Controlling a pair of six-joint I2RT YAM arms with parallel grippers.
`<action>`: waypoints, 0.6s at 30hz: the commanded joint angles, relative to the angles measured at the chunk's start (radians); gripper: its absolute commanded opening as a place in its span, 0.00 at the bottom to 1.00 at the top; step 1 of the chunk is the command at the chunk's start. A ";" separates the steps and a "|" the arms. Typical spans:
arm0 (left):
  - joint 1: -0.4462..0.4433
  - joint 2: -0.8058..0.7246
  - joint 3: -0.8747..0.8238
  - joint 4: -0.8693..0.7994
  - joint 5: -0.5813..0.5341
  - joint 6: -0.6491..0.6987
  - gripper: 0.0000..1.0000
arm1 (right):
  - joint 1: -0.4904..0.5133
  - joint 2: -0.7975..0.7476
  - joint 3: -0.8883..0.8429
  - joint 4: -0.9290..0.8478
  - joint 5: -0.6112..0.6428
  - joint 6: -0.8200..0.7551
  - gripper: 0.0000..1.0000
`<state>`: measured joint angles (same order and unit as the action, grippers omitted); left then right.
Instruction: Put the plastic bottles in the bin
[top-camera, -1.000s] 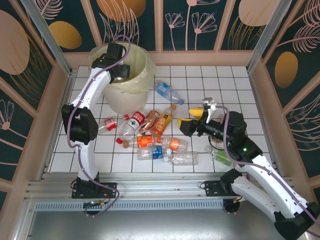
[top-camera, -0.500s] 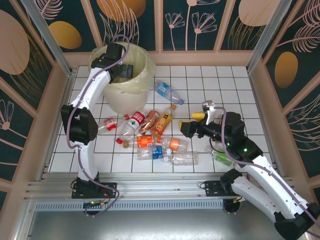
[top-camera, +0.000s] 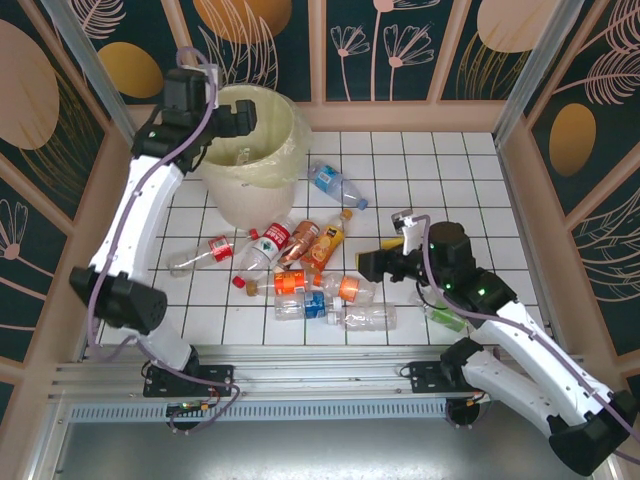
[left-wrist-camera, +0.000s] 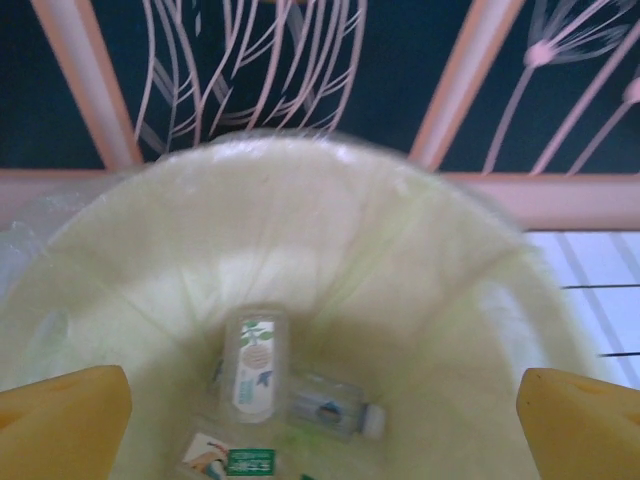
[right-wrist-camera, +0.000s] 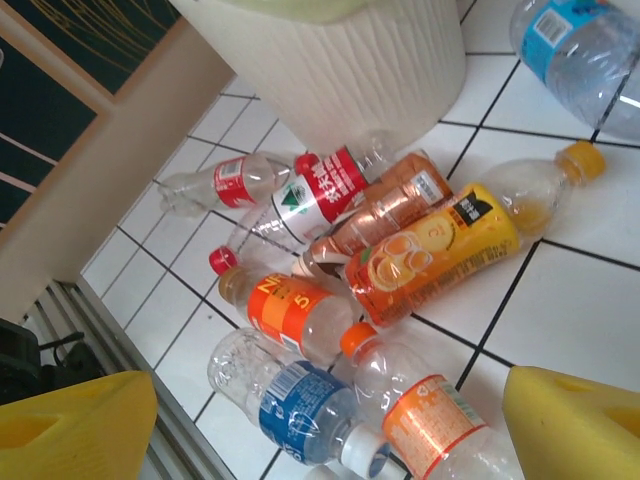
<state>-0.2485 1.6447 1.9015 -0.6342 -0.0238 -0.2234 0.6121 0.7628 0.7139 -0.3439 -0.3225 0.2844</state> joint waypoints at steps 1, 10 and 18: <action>0.000 -0.074 -0.090 0.088 0.165 -0.038 0.99 | 0.017 0.031 0.023 -0.043 0.030 -0.026 0.90; -0.001 -0.332 -0.475 0.381 0.547 -0.191 0.99 | 0.043 0.239 0.110 -0.147 0.062 -0.100 0.89; -0.027 -0.511 -0.782 0.500 0.677 -0.230 0.99 | 0.058 0.414 0.129 -0.123 0.078 -0.108 0.89</action>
<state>-0.2565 1.1885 1.1801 -0.2359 0.5518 -0.4179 0.6552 1.1389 0.8165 -0.4591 -0.2623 0.1894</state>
